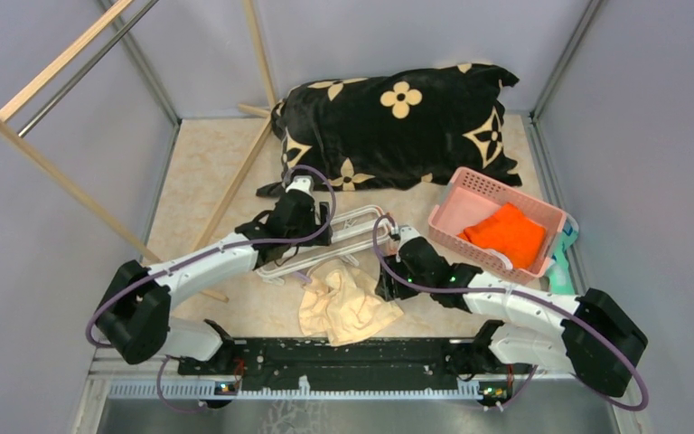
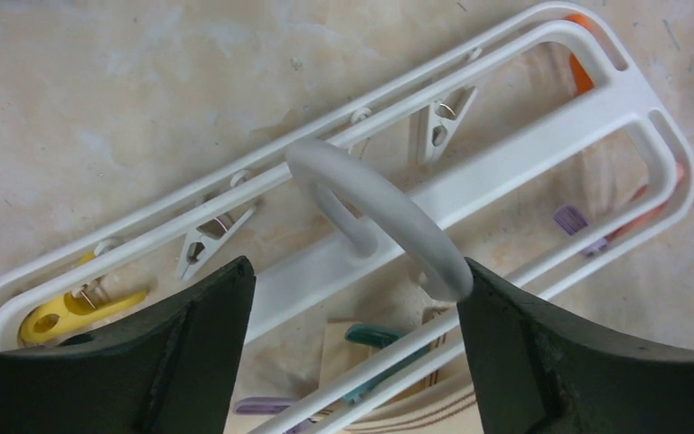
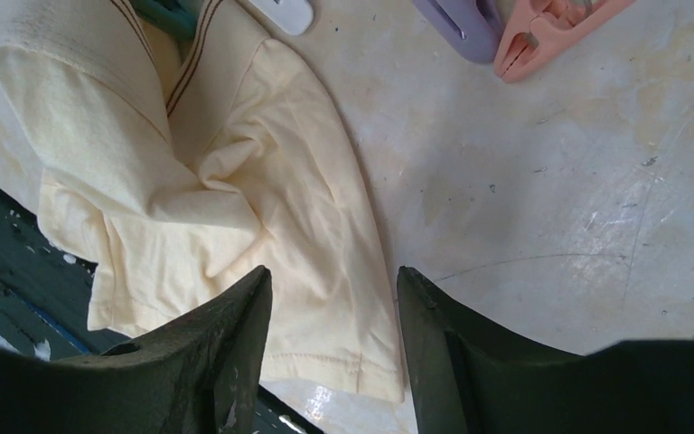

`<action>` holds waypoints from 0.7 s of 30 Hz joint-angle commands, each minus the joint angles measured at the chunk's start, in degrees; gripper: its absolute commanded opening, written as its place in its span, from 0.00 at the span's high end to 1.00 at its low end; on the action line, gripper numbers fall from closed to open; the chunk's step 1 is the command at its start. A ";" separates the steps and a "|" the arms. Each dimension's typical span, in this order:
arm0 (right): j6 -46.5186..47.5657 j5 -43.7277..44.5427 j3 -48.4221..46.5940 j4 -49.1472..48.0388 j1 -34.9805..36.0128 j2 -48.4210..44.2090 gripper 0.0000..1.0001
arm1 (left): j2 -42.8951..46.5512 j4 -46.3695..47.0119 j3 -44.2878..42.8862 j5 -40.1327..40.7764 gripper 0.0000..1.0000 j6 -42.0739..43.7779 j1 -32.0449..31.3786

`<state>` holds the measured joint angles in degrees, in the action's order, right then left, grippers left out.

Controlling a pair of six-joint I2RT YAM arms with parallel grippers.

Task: Clip the underwear to the hanger
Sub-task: Adjust the underwear at the center of the board.

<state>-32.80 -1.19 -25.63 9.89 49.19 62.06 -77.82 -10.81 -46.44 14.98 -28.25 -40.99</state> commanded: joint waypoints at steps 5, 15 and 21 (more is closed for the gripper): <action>-0.86 0.05 1.41 -5.47 -0.34 -0.76 0.47 | -3.65 4.25 -1.16 7.57 0.26 3.26 -1.01; -1.02 1.45 1.84 -6.73 -0.39 0.94 0.48 | -5.67 11.97 -0.52 7.73 0.56 6.58 -1.02; -0.55 -0.75 1.99 -10.48 -0.40 4.33 0.47 | -6.41 11.45 -0.63 9.65 0.74 6.82 -1.01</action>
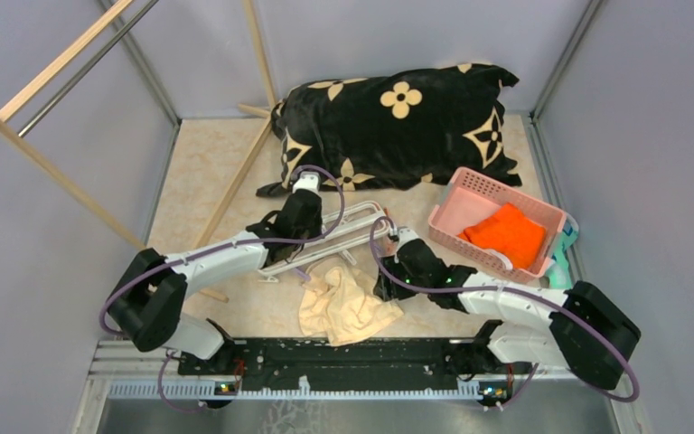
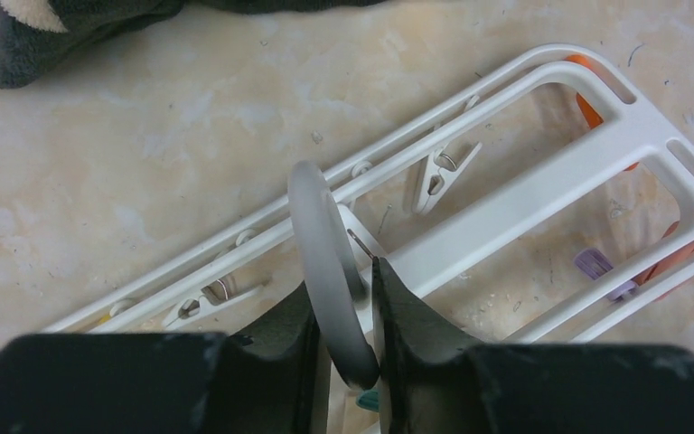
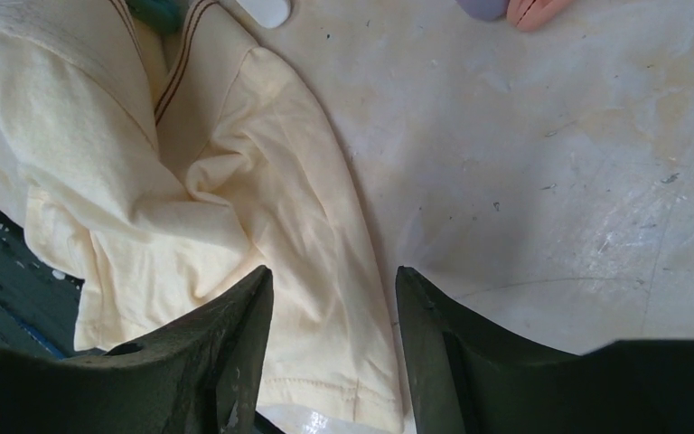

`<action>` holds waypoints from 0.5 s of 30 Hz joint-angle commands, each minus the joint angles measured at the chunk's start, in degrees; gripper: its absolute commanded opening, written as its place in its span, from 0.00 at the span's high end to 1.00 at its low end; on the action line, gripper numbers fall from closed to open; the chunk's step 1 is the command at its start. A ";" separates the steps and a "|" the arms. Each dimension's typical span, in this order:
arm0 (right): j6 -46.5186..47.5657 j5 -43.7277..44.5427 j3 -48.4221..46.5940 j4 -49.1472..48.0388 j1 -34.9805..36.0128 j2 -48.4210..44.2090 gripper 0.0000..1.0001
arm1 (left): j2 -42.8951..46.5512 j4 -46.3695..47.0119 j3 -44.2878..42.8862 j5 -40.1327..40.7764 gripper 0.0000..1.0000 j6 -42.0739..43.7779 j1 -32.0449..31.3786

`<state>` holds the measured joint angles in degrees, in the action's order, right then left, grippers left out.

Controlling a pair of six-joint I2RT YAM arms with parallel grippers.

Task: Clip the underwear to the hanger
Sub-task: Adjust the underwear at the center of the board.

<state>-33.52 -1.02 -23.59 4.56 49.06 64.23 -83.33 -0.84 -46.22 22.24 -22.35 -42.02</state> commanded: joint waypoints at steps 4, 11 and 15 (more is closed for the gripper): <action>1.87 -0.76 -1.59 -6.81 -0.43 5.93 0.45 | -1.23 0.76 -1.82 4.43 0.76 1.56 0.09; 5.31 0.21 -5.93 -7.39 -0.62 14.60 0.52 | -0.48 0.76 -4.19 5.14 0.76 4.13 0.10; 5.00 0.53 -6.10 -8.38 -0.75 16.82 0.95 | -0.45 1.21 -4.42 5.66 0.76 4.85 0.35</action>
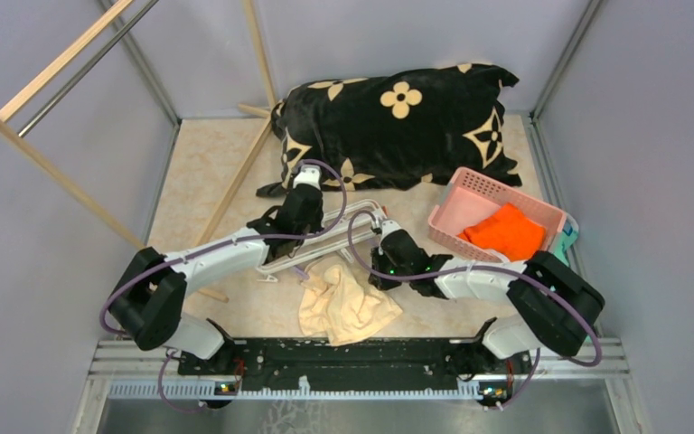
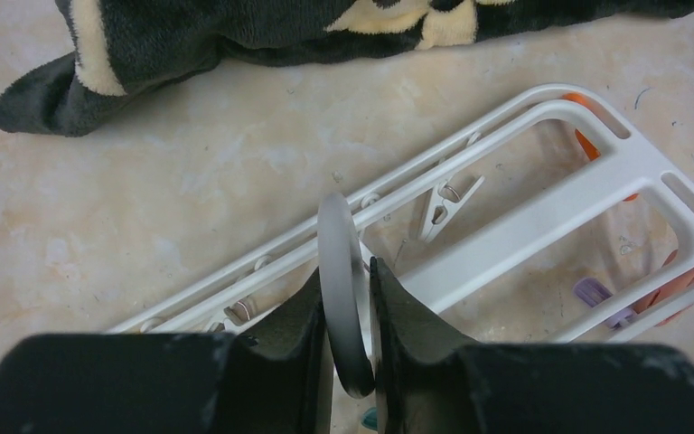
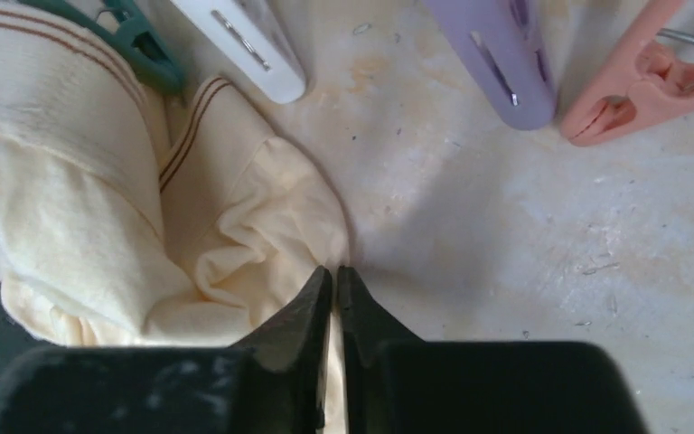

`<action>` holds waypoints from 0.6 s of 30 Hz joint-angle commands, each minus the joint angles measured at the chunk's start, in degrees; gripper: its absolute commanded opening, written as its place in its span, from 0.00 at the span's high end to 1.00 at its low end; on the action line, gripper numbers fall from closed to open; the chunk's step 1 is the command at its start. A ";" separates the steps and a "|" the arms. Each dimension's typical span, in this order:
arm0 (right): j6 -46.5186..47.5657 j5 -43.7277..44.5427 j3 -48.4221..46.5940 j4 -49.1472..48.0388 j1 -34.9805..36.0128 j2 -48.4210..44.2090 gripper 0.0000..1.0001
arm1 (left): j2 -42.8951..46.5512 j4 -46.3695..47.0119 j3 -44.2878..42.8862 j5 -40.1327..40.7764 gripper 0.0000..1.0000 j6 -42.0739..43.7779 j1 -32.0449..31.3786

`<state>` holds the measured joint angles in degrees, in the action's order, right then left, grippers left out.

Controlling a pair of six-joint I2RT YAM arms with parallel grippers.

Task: Clip the underwear to the hanger
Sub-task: Adjust the underwear at the center of the board.

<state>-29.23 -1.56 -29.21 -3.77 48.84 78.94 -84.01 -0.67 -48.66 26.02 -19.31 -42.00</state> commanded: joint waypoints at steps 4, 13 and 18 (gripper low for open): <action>-2.58 4.61 2.80 0.83 -0.58 -5.50 1.00 | 0.32 1.03 -2.10 1.43 0.76 2.37 1.04; -10.64 14.86 6.08 22.73 -0.63 -35.65 1.00 | -0.54 2.14 -3.44 -1.04 0.78 3.99 2.44; -13.77 7.69 7.57 30.81 -0.43 -41.46 1.00 | -2.08 2.73 -4.84 -1.98 0.78 4.79 2.62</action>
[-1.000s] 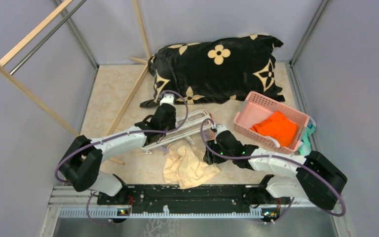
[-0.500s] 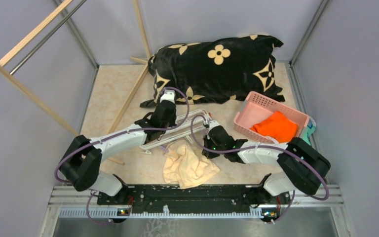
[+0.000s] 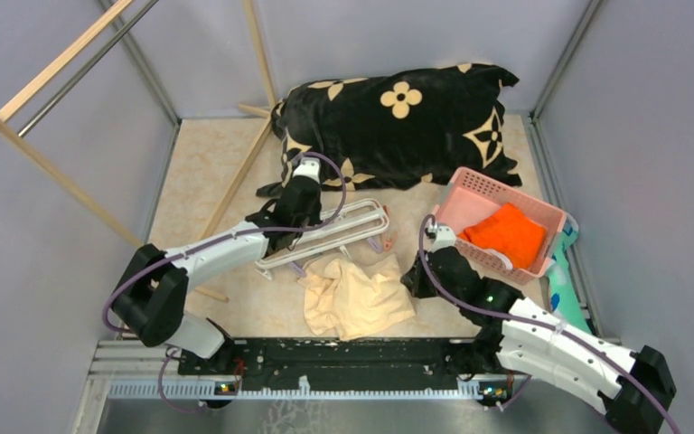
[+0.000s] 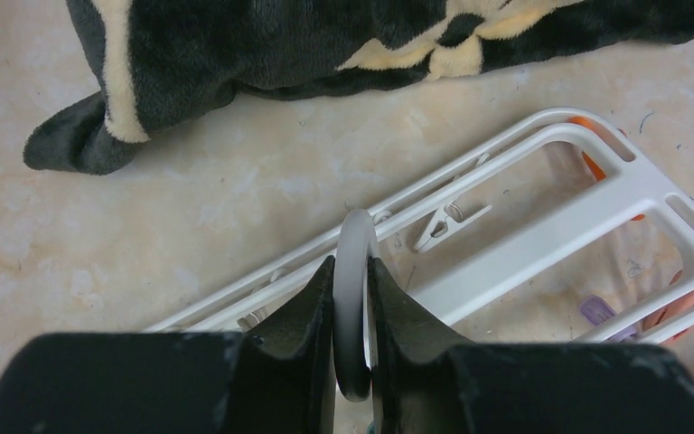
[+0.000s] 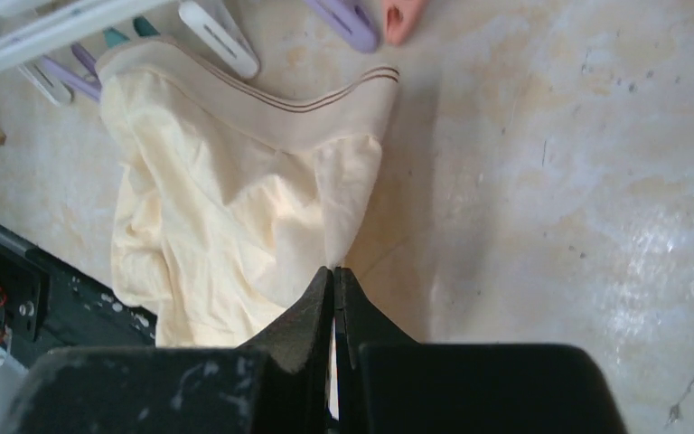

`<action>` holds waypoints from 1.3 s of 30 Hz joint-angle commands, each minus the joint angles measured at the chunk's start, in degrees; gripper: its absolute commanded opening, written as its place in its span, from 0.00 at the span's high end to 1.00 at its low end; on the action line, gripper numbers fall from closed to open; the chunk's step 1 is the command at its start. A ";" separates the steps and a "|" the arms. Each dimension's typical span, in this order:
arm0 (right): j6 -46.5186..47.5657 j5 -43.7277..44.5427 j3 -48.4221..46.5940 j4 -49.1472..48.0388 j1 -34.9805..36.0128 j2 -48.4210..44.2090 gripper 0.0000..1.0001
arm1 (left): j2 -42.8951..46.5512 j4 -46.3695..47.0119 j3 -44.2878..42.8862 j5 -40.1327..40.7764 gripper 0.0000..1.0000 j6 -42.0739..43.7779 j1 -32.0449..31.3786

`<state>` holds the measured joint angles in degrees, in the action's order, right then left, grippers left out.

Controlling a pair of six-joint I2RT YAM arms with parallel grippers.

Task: Clip the underwear to the hanger
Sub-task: Adjust the underwear at the center of the board.

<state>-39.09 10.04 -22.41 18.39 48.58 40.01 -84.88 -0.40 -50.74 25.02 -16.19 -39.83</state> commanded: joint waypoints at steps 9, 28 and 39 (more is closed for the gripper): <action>-11.99 -9.50 -1.21 18.00 6.08 -4.13 1.00 | -2.86 2.75 -5.62 -1.33 0.78 3.48 0.93; -15.58 2.40 -0.71 -2.90 -1.18 9.55 0.53 | -0.66 3.32 -1.37 -3.44 0.77 2.08 1.08; -21.39 -2.34 8.24 -10.63 -1.20 12.69 0.51 | -1.15 3.80 -1.17 -5.03 0.78 1.63 1.10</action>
<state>-57.84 8.27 -16.82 11.81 47.70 52.66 -86.91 2.57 -52.51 21.34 -14.11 -38.85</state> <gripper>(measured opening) 0.495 0.225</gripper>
